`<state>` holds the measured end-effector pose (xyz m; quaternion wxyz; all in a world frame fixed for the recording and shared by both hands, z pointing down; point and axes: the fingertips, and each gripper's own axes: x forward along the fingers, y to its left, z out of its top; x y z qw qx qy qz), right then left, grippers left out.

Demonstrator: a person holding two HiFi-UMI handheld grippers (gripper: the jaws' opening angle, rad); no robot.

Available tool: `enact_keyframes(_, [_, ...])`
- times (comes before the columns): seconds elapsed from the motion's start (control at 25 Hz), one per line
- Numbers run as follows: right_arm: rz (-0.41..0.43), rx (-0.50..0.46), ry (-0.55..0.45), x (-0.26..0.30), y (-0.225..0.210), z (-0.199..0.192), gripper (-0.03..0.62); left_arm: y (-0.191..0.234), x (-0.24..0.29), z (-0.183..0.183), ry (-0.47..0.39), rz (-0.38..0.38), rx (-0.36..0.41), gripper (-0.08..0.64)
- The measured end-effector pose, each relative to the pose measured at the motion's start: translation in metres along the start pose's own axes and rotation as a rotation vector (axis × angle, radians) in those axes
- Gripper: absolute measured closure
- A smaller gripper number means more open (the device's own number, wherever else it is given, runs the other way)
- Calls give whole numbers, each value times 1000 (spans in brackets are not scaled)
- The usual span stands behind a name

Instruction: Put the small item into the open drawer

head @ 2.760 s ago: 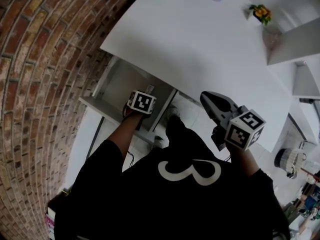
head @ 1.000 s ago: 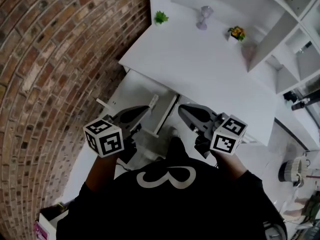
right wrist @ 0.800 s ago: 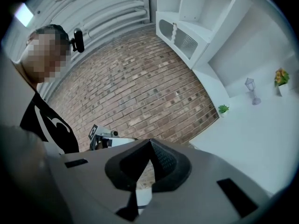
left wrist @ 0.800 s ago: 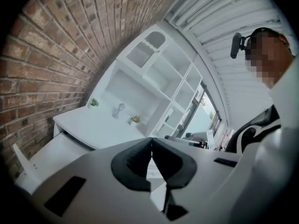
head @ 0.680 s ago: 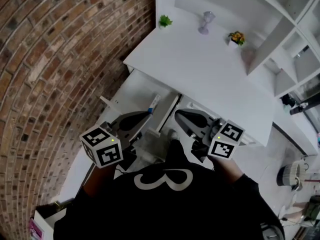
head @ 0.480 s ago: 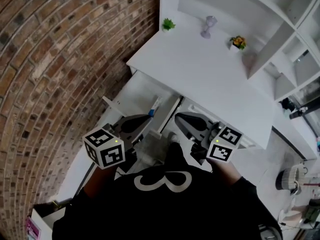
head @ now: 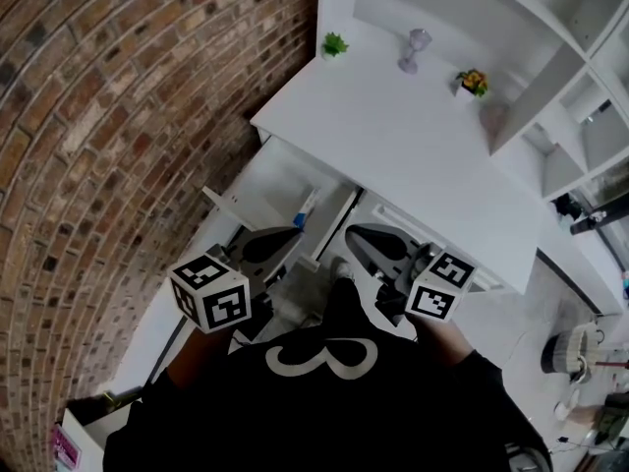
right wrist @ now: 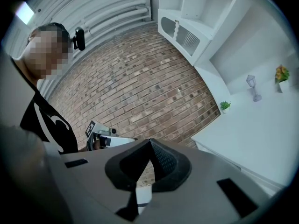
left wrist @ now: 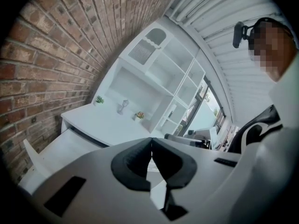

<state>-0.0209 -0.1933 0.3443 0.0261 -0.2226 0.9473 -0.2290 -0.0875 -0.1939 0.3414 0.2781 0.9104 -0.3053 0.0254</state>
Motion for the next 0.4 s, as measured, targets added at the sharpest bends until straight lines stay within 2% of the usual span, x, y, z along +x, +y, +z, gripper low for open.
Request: enact_keyframes(0.4, [-17, -15, 20, -1, -23, 4, 583, 6, 22, 4, 11, 14, 28, 555])
